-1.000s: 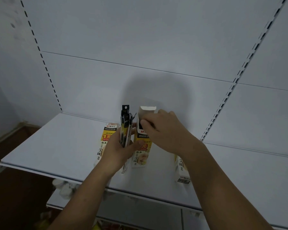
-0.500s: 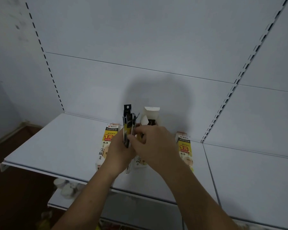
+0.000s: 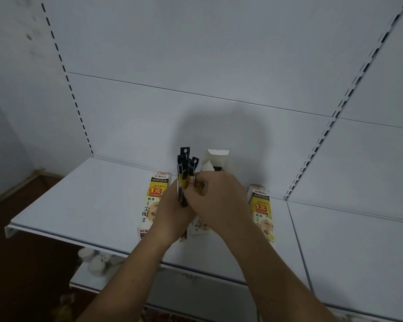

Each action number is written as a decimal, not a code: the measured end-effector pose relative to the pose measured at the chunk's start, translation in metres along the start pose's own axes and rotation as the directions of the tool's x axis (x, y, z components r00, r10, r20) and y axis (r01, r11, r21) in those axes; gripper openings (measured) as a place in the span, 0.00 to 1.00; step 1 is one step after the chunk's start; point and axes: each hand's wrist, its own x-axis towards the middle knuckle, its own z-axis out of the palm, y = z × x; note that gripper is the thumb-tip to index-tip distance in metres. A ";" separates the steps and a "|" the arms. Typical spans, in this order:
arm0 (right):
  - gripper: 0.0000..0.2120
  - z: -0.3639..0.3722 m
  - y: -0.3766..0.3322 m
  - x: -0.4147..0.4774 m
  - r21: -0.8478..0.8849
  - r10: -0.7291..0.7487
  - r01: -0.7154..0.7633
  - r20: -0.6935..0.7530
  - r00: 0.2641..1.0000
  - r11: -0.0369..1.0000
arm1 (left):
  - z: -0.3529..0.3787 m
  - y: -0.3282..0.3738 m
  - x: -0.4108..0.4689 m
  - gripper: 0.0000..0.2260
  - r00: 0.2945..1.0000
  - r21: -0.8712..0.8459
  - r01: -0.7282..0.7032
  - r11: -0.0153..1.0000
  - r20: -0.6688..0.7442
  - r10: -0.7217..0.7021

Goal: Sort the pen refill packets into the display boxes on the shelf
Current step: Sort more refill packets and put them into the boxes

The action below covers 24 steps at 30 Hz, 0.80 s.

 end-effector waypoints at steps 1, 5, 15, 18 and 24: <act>0.07 0.002 0.001 -0.001 0.038 0.001 0.001 -0.028 1.000 0.999 | -0.001 0.000 0.000 0.12 1.000 -0.005 0.005 1.000 -0.001 -0.005; 0.16 0.007 0.008 0.001 0.212 -0.018 0.052 -0.158 0.987 0.976 | -0.001 -0.004 0.002 0.11 0.999 -0.070 0.039 0.997 0.001 -0.039; 0.09 -0.024 0.014 0.016 0.757 0.210 0.074 -0.272 0.939 0.649 | -0.009 -0.009 0.002 0.16 0.997 -0.278 0.080 0.957 0.032 -0.074; 0.09 -0.040 0.021 0.020 0.833 0.266 0.124 -0.308 0.913 0.539 | -0.010 -0.008 0.003 0.18 0.996 -0.308 0.088 0.947 0.052 -0.076; 0.09 -0.057 0.032 0.021 0.746 0.266 0.192 -0.447 0.854 0.638 | -0.009 -0.013 0.005 0.23 0.992 -0.371 0.116 0.921 0.089 -0.088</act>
